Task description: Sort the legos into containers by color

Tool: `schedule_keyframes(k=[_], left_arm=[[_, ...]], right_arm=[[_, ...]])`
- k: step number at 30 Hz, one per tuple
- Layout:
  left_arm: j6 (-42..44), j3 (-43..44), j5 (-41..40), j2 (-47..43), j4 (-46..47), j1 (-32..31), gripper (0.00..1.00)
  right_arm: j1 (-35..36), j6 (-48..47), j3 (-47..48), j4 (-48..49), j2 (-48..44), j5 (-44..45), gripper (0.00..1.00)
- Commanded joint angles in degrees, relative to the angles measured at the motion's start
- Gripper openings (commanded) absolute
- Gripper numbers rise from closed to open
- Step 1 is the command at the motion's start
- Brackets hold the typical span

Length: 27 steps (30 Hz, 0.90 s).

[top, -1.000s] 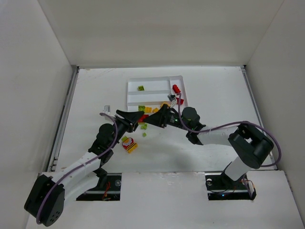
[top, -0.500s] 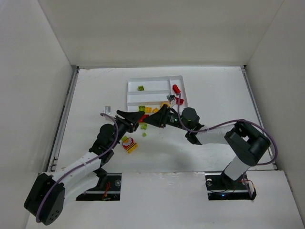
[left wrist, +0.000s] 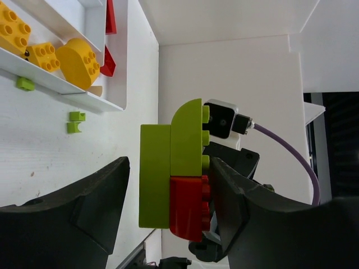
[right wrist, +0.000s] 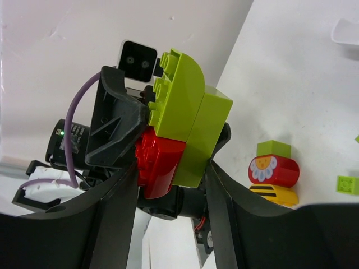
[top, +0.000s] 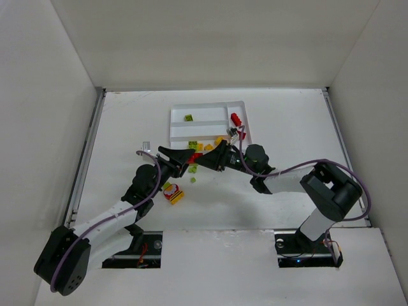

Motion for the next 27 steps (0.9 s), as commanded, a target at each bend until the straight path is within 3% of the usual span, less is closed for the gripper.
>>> schedule_keyframes(k=[1, 20, 23, 27], left_arm=[[1.6, 1.9, 0.7, 0.0, 2.4, 0.3, 0.58], [5.5, 4.9, 2.1, 5.7, 3.9, 0.6, 0.61], [5.8, 4.9, 2.3, 5.7, 3.9, 1.0, 0.58], [6.0, 5.1, 2.9, 5.8, 3.9, 1.2, 0.47]], right_arm=[[-0.7, -0.1, -0.6, 5.0, -0.9, -0.3, 0.45], [-1.5, -0.1, -2.2, 2.8, -2.0, -4.4, 0.45], [-1.6, -0.2, -2.0, 2.2, -1.9, -4.8, 0.45], [-2.0, -0.1, -2.0, 2.2, -1.8, -4.9, 0.45]])
